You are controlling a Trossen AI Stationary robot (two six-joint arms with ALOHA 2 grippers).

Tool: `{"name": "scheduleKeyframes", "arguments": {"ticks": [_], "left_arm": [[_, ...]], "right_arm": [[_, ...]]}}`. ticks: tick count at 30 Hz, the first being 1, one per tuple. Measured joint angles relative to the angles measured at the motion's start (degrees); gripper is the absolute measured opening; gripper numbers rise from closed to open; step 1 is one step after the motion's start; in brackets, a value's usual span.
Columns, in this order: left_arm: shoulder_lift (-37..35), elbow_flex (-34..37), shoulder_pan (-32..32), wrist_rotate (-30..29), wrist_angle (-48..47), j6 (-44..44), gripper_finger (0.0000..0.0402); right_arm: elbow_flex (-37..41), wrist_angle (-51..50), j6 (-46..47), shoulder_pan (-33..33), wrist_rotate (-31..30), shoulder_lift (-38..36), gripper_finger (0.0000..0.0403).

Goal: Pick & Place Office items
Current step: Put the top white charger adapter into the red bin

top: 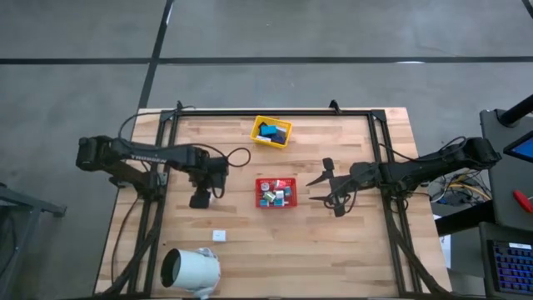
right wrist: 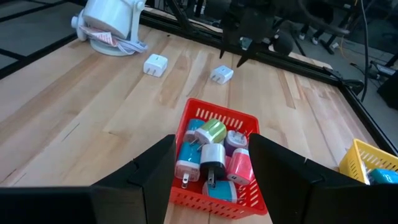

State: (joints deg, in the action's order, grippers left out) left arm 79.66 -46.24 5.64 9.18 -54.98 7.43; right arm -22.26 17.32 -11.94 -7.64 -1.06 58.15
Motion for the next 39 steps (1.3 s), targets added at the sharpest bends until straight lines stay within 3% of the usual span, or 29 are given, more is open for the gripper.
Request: {"name": "scheduleKeyframes", "arguments": {"ticks": [24,29,39], "left_arm": [[0.25,5.02,-0.8,-2.13,5.75,-3.24,0.0209],[2.72,5.02,-0.84,1.8,5.73,-5.29,0.0209],[9.26,4.78,-1.15,1.98,5.62,-7.33,0.0209]], "right_arm": [[0.0,0.07,-0.24,0.0,-0.46,0.0,0.0201],[0.0,0.05,-0.24,0.02,-0.48,0.0,0.0201],[0.0,0.04,-0.55,0.02,-0.59,0.0,0.0201]]}}
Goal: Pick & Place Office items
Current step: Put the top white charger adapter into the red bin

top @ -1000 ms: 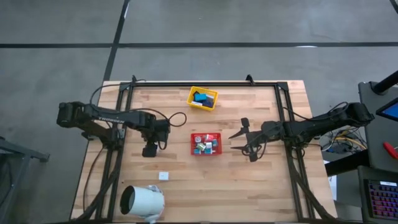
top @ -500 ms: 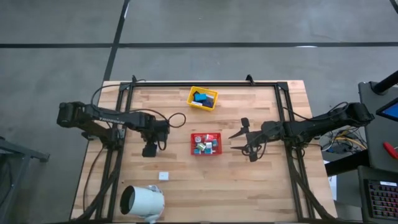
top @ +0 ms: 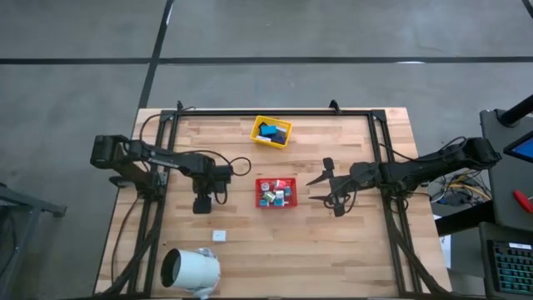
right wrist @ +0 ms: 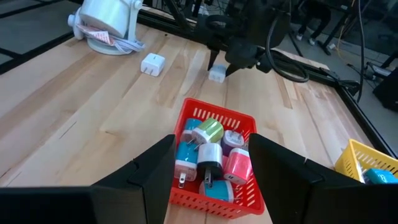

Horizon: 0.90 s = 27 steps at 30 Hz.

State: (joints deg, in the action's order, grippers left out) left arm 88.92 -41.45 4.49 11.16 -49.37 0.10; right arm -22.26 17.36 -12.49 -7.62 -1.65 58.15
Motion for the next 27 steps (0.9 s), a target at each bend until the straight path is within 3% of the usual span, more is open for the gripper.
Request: {"name": "scheduleKeyframes", "arguments": {"ticks": [12,19,27], "left_arm": [[0.26,-1.45,-0.11,-2.0,4.21,-3.99,0.0208],[0.66,-1.44,-0.13,-1.69,4.57,-5.12,0.0163],[0.75,-1.44,-0.27,-1.55,4.72,-6.82,0.0163]], "right_arm": [[0.0,-0.03,-0.15,0.0,0.0,0.0,0.0201],[0.0,-0.06,0.02,0.0,0.04,0.0,0.0201],[0.0,-0.13,0.07,0.0,0.07,0.0,0.0201]]}}
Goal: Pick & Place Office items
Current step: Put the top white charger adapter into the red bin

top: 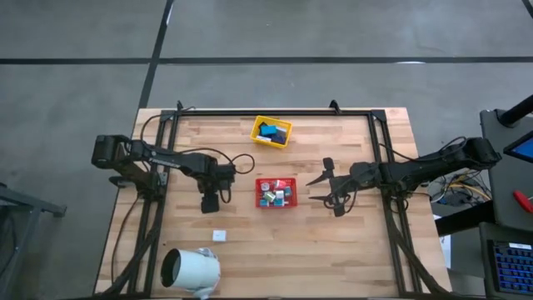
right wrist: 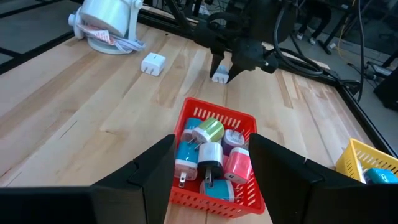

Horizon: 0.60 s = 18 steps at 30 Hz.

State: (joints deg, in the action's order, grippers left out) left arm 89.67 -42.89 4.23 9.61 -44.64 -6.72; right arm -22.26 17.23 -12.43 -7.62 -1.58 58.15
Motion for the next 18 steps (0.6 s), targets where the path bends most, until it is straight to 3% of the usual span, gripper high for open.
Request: {"name": "scheduleKeyframes", "arguments": {"ticks": [18], "left_arm": [[-0.05,0.11,-1.22,-2.3,6.19,2.44,0.0163]], "right_arm": [[0.0,-0.35,0.0,0.0,0.04,0.02,0.0201]]}}
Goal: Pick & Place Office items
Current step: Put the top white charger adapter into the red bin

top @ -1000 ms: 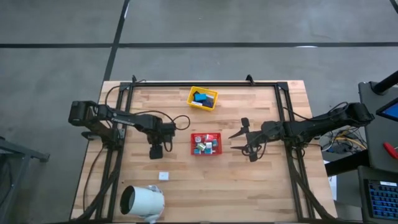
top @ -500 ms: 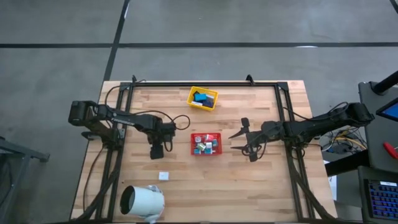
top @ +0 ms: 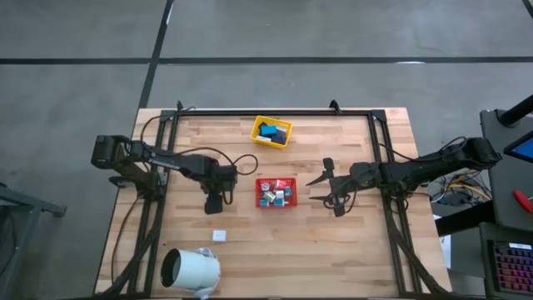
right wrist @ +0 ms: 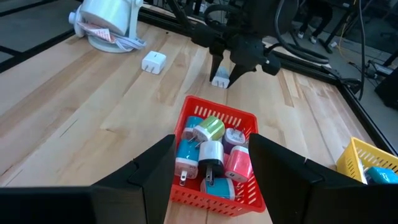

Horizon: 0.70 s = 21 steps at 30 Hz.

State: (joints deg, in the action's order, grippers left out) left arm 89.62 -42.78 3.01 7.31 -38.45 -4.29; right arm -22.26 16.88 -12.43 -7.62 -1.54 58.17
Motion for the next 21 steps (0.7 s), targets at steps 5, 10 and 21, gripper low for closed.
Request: {"name": "scheduleKeyframes", "arguments": {"ticks": [5,10,21], "left_arm": [[-0.6,0.11,-0.57,-1.22,0.88,0.25,0.0163],[-2.59,1.72,-0.9,-3.23,4.23,0.38,0.0163],[-7.58,8.44,-1.31,-4.13,15.18,-1.59,0.0163]], "right_arm": [[0.0,0.0,0.0,0.0,0.0,0.0,0.0201],[0.0,0.02,0.02,0.0,0.0,0.0,0.0201],[0.08,0.04,0.0,-0.02,0.01,0.0,0.0201]]}}
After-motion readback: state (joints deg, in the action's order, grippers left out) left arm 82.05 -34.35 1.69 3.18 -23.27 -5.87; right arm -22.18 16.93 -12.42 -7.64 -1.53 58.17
